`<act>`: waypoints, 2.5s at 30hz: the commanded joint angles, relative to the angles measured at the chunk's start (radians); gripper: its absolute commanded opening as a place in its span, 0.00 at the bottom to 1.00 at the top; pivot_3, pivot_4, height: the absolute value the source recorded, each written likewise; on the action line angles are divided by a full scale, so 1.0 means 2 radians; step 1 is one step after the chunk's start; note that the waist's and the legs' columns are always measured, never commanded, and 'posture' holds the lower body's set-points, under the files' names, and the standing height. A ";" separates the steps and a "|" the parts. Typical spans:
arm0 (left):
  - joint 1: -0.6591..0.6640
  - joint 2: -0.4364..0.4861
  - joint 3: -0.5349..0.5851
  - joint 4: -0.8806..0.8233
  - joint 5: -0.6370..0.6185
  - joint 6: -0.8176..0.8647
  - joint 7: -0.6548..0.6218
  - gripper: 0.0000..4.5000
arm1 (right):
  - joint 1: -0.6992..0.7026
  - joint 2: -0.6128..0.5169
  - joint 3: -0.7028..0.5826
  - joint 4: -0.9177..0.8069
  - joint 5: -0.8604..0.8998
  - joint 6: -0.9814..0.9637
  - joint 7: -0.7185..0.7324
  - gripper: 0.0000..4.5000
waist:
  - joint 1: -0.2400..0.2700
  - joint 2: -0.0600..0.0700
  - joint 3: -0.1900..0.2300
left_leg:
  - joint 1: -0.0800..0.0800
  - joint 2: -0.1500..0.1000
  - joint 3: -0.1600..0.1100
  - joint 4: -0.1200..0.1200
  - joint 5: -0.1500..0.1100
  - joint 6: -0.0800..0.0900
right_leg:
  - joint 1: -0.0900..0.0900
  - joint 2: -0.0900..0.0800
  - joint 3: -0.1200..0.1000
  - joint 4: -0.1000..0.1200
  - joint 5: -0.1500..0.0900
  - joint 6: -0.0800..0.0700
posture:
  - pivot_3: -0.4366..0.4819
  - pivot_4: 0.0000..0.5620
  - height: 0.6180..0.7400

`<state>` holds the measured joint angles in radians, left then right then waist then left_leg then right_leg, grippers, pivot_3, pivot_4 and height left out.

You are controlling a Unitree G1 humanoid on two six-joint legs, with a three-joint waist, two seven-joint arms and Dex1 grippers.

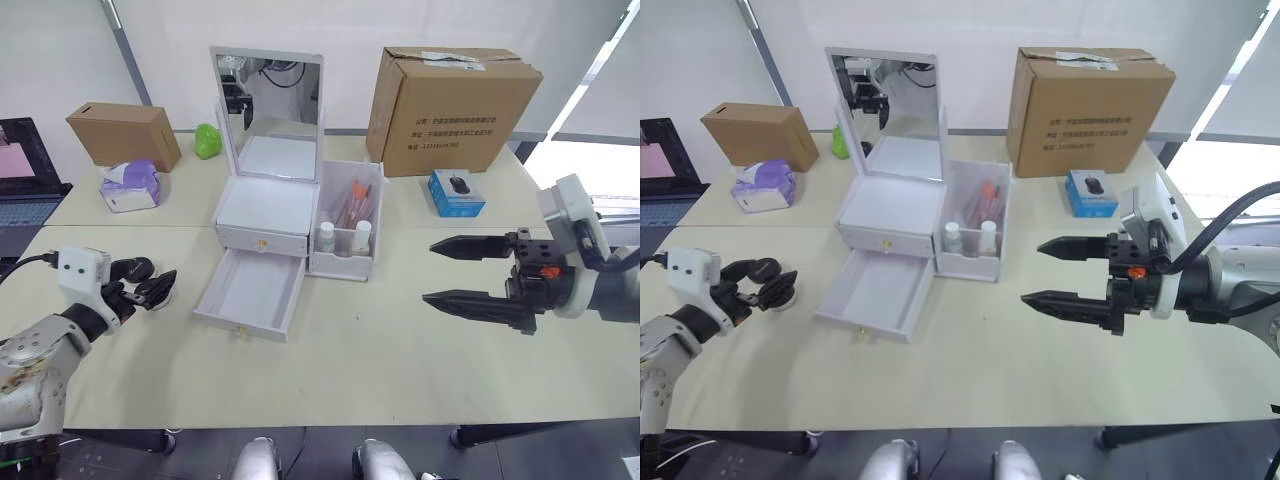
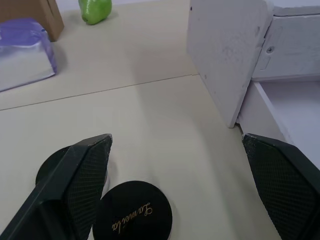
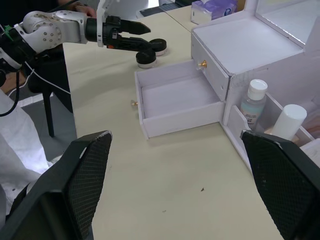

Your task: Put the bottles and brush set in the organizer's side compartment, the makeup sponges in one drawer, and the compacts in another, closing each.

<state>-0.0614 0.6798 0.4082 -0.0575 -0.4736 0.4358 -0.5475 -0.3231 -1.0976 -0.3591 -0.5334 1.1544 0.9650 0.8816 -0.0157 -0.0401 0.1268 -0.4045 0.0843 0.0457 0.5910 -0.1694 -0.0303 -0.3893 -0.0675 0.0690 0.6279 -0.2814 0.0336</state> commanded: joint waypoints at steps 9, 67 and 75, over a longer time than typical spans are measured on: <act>0.047 -0.044 0.032 -0.028 0.002 -0.005 0.045 0.99 | 0.010 -0.013 -0.027 -0.007 0.008 0.000 -0.002 1.00 | 0.002 0.000 0.000 | 0.000 0.000 0.000 0.000 0.000 0.000 | 0.000 0.000 0.000 0.000 0.000 0.000 | 0.48 0.27 1.00; -0.078 0.004 -0.120 0.066 0.031 -0.129 -0.249 0.65 | 0.003 -0.015 -0.026 -0.038 0.042 0.008 -0.086 1.00 | 0.001 0.001 0.000 | -0.001 0.000 -0.004 0.000 0.000 0.000 | 0.000 0.003 0.001 0.000 0.000 0.000 | 0.48 0.27 1.00; -0.081 0.013 -0.117 0.103 0.044 -0.145 -0.259 0.65 | -0.025 -0.014 -0.002 -0.036 0.058 0.013 -0.117 1.00 | 0.002 0.001 0.000 | -0.001 0.000 -0.004 0.000 0.000 0.000 | 0.000 0.003 0.001 0.000 0.000 0.000 | 0.48 0.27 1.00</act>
<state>-0.2151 0.6876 0.1591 0.1399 -0.3920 0.1651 -1.0576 -0.3497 -1.1218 -0.3606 -0.5974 1.2419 0.9895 0.6635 -0.0116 -0.0385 0.1271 -0.4062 0.0852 0.0379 0.5919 -0.1692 -0.0302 -0.3885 -0.0619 0.0702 0.6273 -0.2812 0.0336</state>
